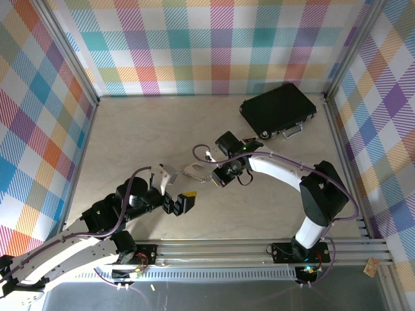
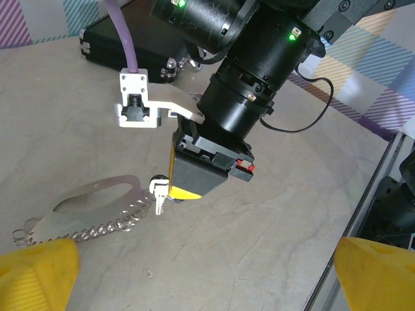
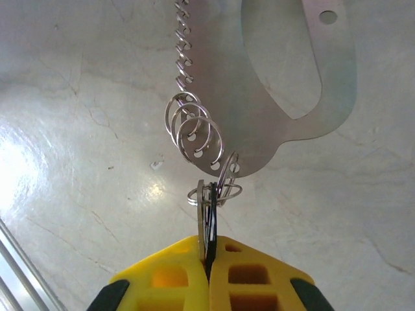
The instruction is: Put the keys on the keyring
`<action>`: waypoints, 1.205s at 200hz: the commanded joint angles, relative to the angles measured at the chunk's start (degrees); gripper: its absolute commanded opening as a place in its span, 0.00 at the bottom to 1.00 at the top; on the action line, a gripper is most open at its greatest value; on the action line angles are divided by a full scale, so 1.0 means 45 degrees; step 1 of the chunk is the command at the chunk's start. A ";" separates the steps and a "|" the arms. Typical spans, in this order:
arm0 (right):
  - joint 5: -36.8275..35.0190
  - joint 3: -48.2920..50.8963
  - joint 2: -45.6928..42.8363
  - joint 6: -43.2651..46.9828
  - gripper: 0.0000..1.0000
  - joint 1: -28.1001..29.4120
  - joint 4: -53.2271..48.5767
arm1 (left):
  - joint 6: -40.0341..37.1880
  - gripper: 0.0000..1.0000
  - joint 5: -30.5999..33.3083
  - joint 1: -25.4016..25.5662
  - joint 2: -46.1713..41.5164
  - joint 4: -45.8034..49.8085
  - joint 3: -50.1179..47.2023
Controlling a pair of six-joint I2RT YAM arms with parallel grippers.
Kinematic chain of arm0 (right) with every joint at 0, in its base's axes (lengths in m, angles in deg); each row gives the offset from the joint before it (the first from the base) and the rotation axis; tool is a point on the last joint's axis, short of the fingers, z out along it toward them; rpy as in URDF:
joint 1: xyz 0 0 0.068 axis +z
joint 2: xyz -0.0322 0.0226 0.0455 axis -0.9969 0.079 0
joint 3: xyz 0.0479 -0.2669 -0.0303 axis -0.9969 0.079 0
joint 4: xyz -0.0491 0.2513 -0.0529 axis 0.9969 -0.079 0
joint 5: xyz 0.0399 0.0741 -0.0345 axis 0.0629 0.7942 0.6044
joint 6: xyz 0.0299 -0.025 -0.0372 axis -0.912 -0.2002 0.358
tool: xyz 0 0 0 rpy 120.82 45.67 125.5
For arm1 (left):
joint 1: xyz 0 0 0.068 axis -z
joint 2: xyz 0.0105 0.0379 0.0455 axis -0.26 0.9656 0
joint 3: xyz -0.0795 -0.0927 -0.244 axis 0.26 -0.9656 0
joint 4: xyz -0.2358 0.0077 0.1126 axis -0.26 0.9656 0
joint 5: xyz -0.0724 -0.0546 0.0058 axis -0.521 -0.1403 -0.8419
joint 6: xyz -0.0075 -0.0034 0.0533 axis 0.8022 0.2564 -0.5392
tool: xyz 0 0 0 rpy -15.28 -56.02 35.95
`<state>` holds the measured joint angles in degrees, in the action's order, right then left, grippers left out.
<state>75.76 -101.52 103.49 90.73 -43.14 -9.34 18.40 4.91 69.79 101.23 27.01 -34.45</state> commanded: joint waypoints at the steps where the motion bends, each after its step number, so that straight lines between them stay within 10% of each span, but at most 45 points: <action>1: 0.0816 0.0205 -0.0576 -0.0238 0.00 0.0027 -0.0095 | 0.0206 1.00 0.0092 0.0028 -0.0026 -0.0183 -0.0128; 241: 0.1956 0.2561 -0.0326 -0.1078 0.00 0.0515 0.0549 | 0.0378 1.00 0.0353 0.0029 -0.0103 -0.0186 -0.0531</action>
<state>82.41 -91.05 101.02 87.32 -41.33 -8.75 19.66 5.83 69.79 101.26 27.03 -36.07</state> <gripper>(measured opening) 0.062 0.998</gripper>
